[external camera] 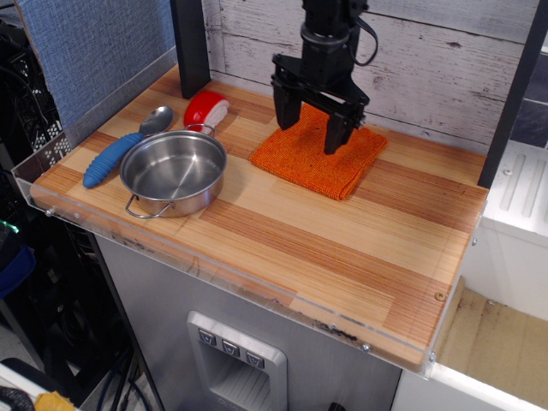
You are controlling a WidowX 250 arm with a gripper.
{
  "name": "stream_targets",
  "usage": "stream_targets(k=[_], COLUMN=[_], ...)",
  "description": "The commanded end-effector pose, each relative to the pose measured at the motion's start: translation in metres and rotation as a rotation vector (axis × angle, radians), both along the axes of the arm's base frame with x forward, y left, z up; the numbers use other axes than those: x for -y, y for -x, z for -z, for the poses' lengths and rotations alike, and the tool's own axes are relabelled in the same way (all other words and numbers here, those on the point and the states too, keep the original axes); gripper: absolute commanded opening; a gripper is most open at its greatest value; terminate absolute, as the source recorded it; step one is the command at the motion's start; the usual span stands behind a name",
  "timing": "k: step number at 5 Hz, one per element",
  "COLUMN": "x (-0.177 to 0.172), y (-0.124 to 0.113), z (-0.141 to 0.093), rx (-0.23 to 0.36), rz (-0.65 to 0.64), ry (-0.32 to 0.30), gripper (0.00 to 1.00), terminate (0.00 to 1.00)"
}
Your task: Bring the orange rectangle to the near edge of the table.
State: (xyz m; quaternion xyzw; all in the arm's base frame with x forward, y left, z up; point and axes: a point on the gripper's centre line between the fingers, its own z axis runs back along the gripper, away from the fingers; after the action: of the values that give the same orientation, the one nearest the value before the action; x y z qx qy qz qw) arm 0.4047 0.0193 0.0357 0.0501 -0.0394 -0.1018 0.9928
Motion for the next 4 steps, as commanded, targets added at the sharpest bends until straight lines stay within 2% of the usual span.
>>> stream_targets(k=[1, 2, 3, 4], x=[0.001, 0.006, 0.013, 0.02], y=[-0.013, -0.009, 0.0, 0.009], z=[0.003, 0.021, 0.035, 0.038], rx=[0.032, 0.005, -0.041, -0.081], rz=[0.013, 0.018, 0.03, 0.032], ry=[0.033, 0.1, 0.121, 0.116], gripper=[1.0, 1.0, 1.0, 1.0], terminate=[0.0, 0.0, 0.0, 0.0])
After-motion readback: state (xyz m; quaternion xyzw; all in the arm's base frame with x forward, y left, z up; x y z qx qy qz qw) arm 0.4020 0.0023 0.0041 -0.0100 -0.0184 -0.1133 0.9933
